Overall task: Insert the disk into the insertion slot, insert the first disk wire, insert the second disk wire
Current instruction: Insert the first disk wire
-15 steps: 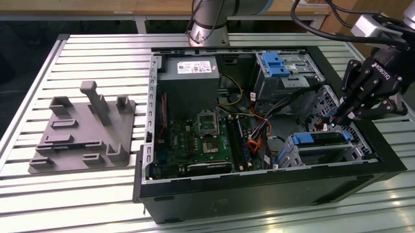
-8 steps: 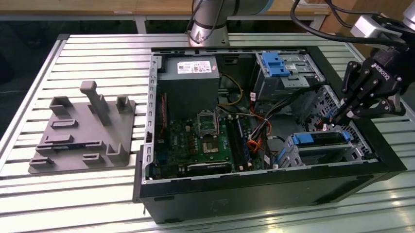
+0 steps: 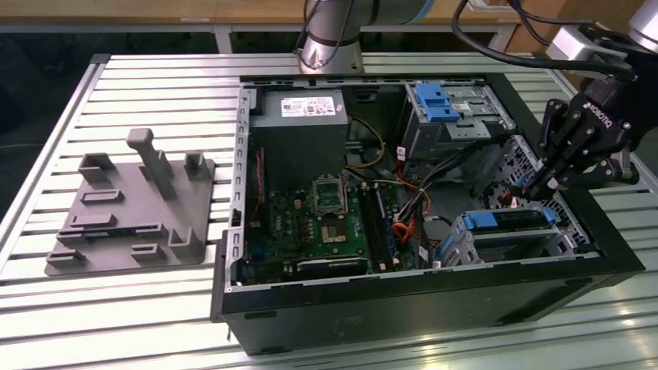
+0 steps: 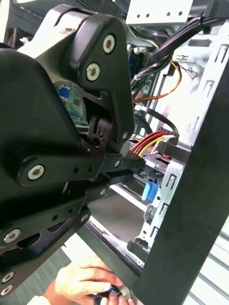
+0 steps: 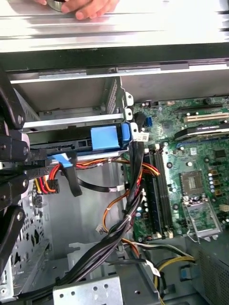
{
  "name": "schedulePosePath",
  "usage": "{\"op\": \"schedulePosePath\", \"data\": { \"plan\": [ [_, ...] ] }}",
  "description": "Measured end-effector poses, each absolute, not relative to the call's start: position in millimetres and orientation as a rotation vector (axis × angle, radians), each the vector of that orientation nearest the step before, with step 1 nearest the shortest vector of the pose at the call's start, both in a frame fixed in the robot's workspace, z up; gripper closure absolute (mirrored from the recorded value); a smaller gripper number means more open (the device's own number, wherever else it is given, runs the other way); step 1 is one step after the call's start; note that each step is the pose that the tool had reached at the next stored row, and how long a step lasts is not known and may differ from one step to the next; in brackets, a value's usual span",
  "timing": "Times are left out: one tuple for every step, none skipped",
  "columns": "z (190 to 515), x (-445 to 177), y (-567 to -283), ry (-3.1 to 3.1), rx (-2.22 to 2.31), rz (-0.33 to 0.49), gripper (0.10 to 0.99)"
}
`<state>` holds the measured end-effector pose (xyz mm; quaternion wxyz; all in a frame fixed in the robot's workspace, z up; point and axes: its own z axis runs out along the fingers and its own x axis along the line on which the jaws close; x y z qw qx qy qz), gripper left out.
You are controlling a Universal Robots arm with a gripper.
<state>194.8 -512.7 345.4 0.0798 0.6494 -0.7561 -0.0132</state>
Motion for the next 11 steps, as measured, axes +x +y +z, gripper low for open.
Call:
{"op": "schedulePosePath", "data": {
  "plan": [
    [345, 193, -513, -2.269, 1.947, -0.025, 0.922],
    [345, 191, -513, -2.277, 1.953, -0.01, 0.922],
    [345, 190, -513, -2.285, 1.958, 0.004, 0.922],
    [345, 188, -513, -2.292, 1.964, 0.017, 0.922],
    [345, 187, -513, -2.298, 1.968, 0.029, 0.922],
    [345, 186, -513, -2.303, 1.971, 0.037, 0.922],
    [345, 185, -513, -2.306, 1.974, 0.043, 0.922],
    [345, 183, -513, -2.307, 1.976, 0.047, 0.922],
    [345, 182, -513, -2.308, 1.978, 0.049, 0.922],
    [345, 181, -512, -2.307, 1.98, 0.05, 0.922],
    [345, 180, -512, -2.306, 1.982, 0.051, 0.922]
  ]
}}
